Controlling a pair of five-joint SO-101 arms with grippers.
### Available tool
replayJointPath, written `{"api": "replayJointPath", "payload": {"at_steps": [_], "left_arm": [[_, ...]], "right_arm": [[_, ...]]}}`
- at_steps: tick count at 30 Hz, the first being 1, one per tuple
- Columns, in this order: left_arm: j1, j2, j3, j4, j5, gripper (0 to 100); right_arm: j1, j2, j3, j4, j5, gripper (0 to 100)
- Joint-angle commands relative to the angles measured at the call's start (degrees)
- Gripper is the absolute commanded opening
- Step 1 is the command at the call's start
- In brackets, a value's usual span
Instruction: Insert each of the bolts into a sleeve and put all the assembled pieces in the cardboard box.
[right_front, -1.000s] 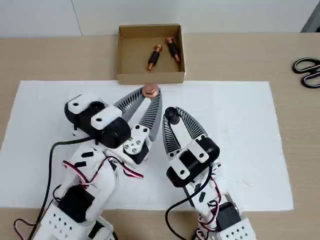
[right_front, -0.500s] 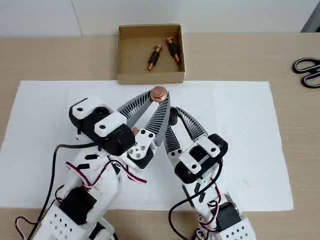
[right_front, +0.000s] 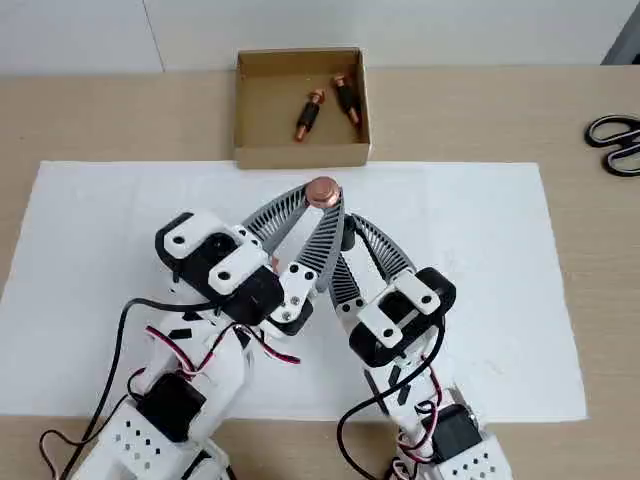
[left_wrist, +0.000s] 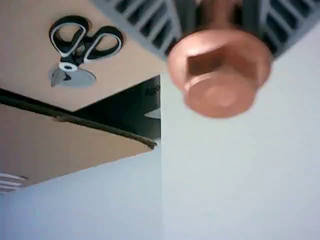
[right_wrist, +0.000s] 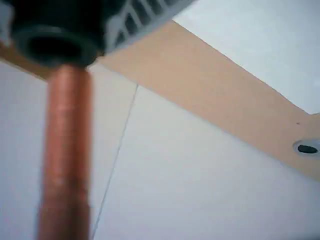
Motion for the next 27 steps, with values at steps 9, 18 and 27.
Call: {"api": "replayJointPath", "payload": {"at_steps": [9,18,27], "left_arm": [[0.4,-1.0,0.3,-1.8,-0.2,1],[0.4,-1.0,0.3,-1.6,-0.2,1],[0.0,-1.5,0.0,5.3,-0.4,1]], "right_arm": [[0.3,-0.9,0.4,-1.0,-0.5,0.4],[-2.9,-0.8,0.4,-1.0,-0.4,0.4],[-1.3,-0.8,0.4,-1.1,-0.4,0.4]]}}
